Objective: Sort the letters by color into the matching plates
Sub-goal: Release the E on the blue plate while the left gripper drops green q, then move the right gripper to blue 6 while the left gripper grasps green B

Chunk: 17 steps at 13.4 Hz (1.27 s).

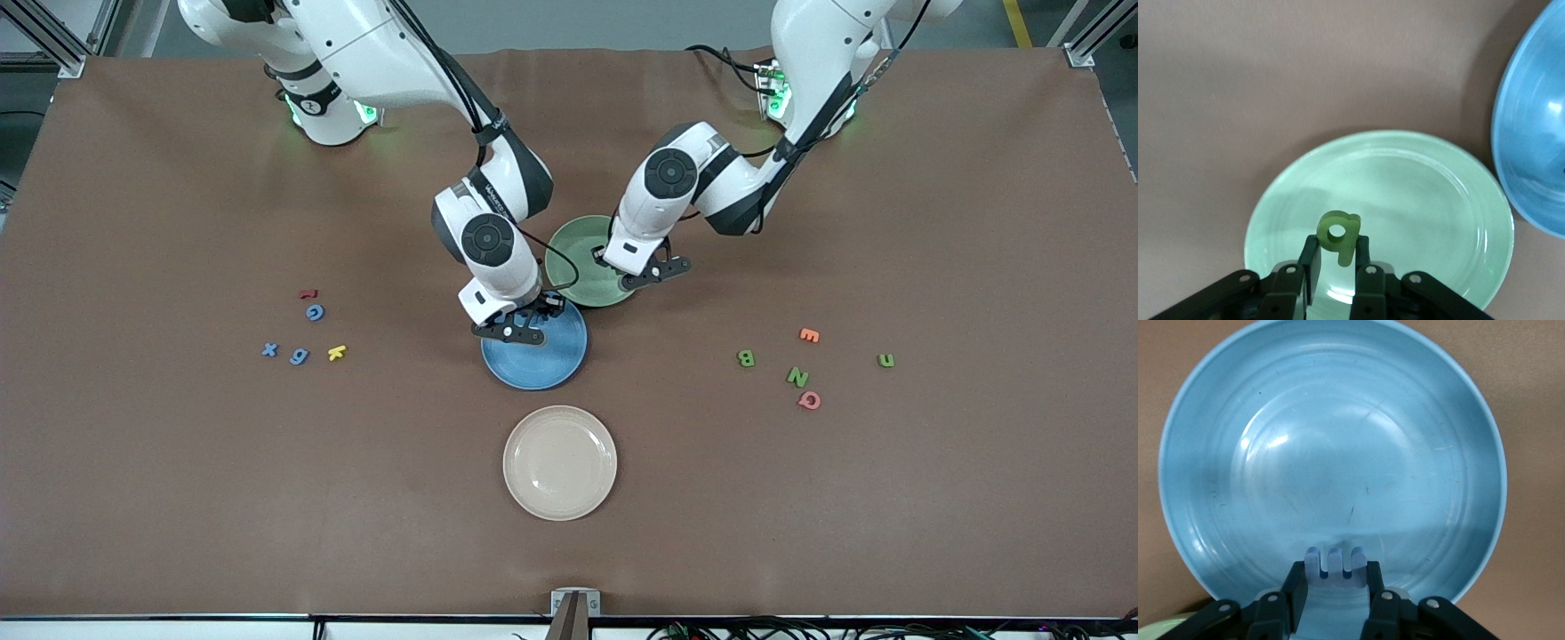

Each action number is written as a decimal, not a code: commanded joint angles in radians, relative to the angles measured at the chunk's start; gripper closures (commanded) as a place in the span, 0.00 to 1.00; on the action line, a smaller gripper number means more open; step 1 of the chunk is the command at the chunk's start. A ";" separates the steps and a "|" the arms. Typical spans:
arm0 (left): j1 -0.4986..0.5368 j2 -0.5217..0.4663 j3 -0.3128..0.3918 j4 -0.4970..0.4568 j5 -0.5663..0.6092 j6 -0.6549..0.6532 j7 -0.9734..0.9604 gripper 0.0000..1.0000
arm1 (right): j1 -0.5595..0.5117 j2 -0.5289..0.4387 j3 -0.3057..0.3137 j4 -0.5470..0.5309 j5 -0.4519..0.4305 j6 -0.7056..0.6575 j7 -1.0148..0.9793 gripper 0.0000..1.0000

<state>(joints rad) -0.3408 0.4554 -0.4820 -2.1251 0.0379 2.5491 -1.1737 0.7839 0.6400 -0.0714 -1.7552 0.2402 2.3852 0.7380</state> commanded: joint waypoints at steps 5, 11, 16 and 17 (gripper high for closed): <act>-0.037 0.035 0.003 0.010 0.014 0.005 -0.070 0.52 | -0.037 -0.109 -0.019 0.005 0.016 -0.154 0.006 0.00; -0.004 0.023 0.032 0.118 0.028 -0.114 -0.060 0.00 | -0.302 -0.240 -0.021 -0.003 0.005 -0.400 -0.294 0.00; 0.077 0.026 0.088 0.347 0.186 -0.417 0.085 0.01 | -0.529 -0.237 -0.021 -0.040 -0.065 -0.400 -0.518 0.00; 0.121 0.025 0.086 0.346 0.186 -0.417 0.176 0.01 | -0.555 -0.237 -0.021 -0.040 -0.103 -0.391 -0.522 0.00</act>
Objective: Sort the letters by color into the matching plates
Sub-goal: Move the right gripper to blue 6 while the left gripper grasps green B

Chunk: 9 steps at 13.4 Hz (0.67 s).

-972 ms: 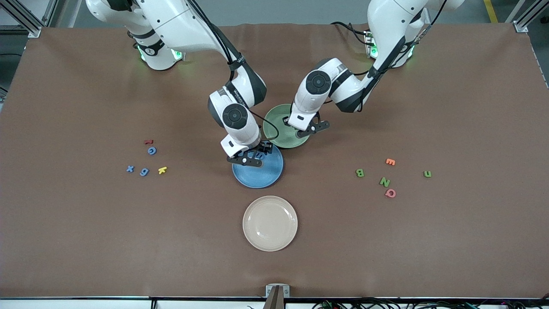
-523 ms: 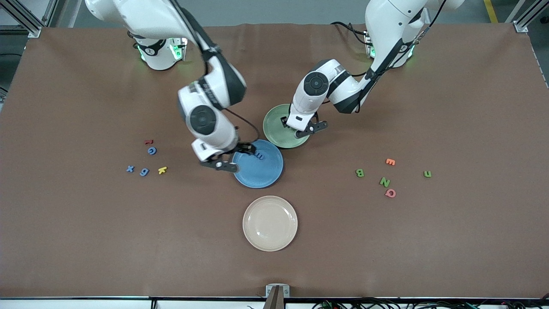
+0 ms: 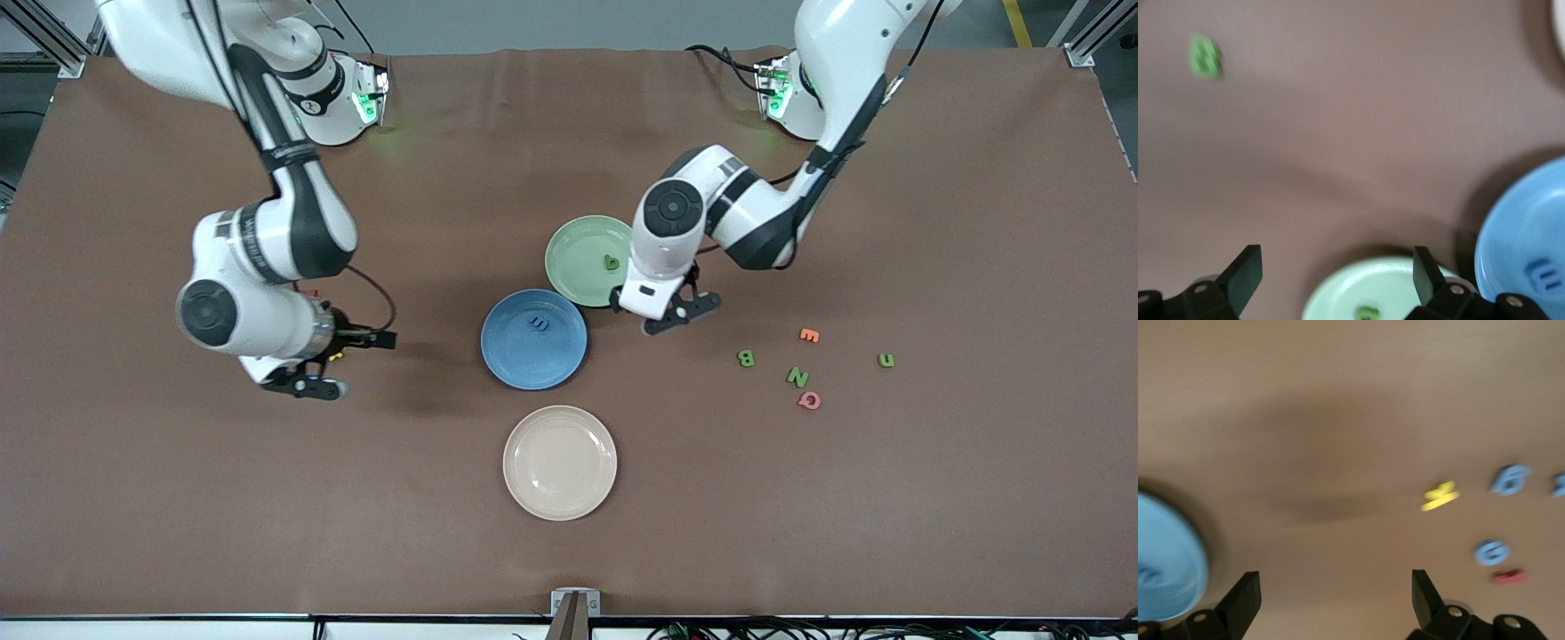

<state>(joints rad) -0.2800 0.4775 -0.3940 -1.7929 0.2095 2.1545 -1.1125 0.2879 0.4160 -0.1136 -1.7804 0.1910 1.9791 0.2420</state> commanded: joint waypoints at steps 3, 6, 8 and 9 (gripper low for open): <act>0.155 0.007 -0.002 0.010 0.016 -0.019 0.273 0.03 | -0.147 0.004 0.022 -0.022 -0.099 0.061 -0.117 0.00; 0.209 0.013 0.000 -0.008 0.051 0.001 0.367 0.06 | -0.190 0.052 0.022 -0.056 -0.100 0.163 -0.173 0.00; 0.248 0.012 -0.002 -0.061 0.053 0.091 0.416 0.13 | -0.202 0.082 0.022 -0.073 -0.100 0.225 -0.204 0.00; 0.263 0.013 -0.002 -0.084 0.053 0.135 0.428 0.17 | -0.210 0.092 0.023 -0.077 -0.100 0.237 -0.211 0.00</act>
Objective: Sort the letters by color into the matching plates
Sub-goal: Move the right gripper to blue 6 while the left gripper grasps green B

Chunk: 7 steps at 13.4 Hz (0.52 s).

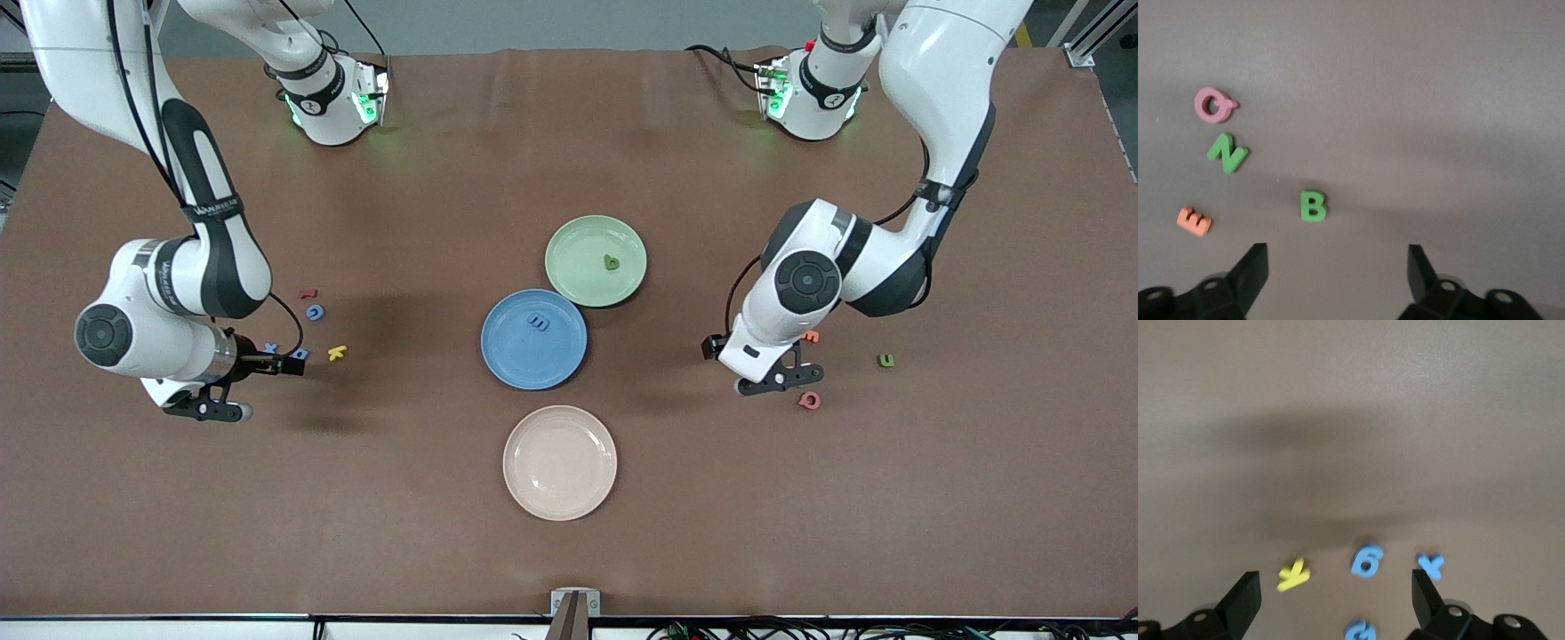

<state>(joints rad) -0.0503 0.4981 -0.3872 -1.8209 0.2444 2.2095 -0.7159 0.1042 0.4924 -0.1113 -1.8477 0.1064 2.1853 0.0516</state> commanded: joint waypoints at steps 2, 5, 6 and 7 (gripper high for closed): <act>0.044 0.014 -0.009 -0.084 0.018 0.131 0.038 0.27 | -0.029 0.034 0.021 -0.010 -0.016 0.037 -0.022 0.04; 0.067 0.040 -0.009 -0.098 0.016 0.134 0.024 0.40 | -0.038 0.061 0.019 -0.010 -0.016 0.063 -0.053 0.15; 0.072 0.043 -0.009 -0.109 0.015 0.151 0.023 0.40 | -0.043 0.064 0.021 -0.010 -0.014 0.064 -0.056 0.18; 0.079 0.048 -0.009 -0.120 0.015 0.174 0.018 0.40 | -0.043 0.069 0.021 -0.011 -0.014 0.064 -0.056 0.21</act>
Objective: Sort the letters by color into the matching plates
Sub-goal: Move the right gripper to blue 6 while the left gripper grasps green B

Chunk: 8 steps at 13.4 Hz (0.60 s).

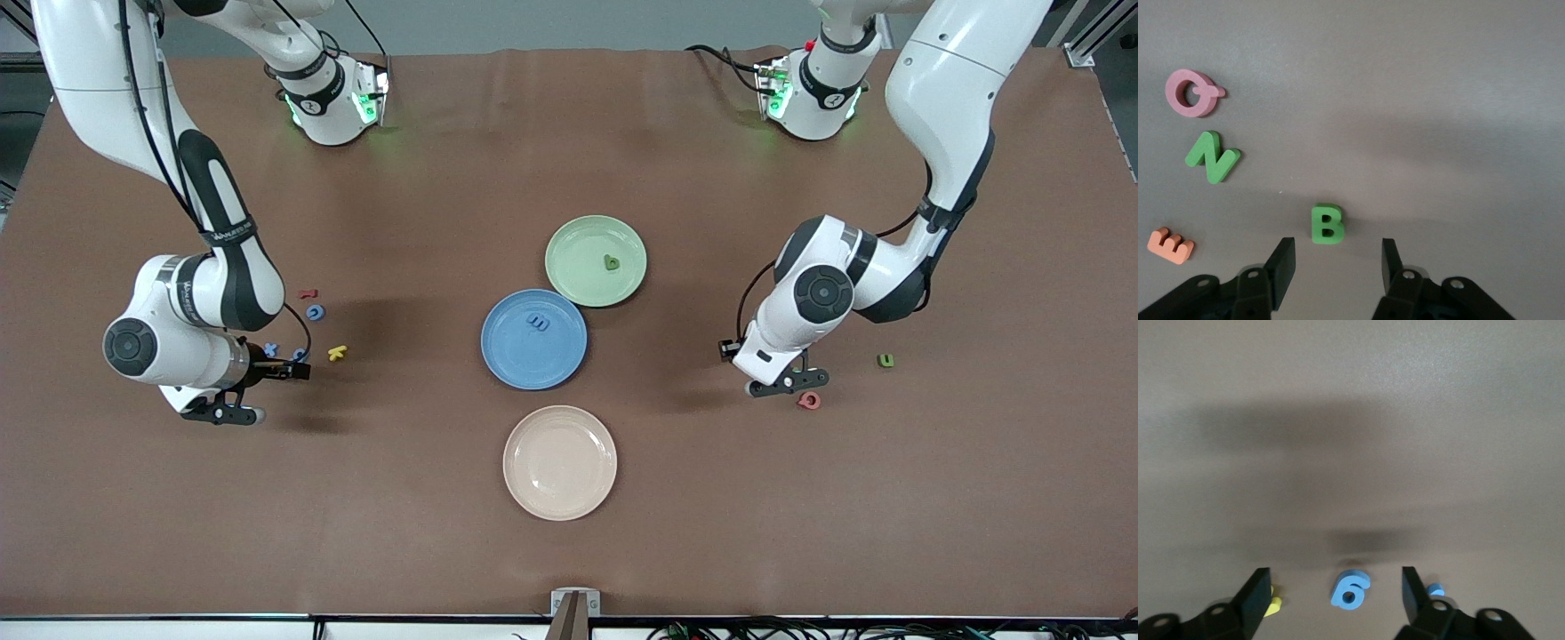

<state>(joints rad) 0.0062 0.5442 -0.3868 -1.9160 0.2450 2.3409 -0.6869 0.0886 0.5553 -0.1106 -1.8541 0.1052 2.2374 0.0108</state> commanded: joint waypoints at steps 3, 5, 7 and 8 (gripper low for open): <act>0.035 0.040 -0.009 -0.029 0.013 0.095 -0.016 0.40 | -0.026 0.006 0.022 -0.027 -0.012 0.013 -0.015 0.29; 0.035 0.062 -0.007 -0.029 0.013 0.104 -0.016 0.41 | -0.026 0.003 0.022 -0.048 -0.010 0.022 -0.015 0.30; 0.035 0.072 -0.007 -0.029 0.013 0.104 -0.016 0.44 | -0.027 0.002 0.022 -0.066 -0.009 0.037 -0.014 0.32; 0.034 0.076 -0.007 -0.029 0.013 0.104 -0.016 0.45 | -0.027 0.000 0.022 -0.076 -0.004 0.041 -0.014 0.33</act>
<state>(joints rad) 0.0357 0.6164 -0.3872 -1.9413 0.2450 2.4327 -0.6888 0.0832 0.5678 -0.1074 -1.9014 0.1052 2.2586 0.0057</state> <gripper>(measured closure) 0.432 0.313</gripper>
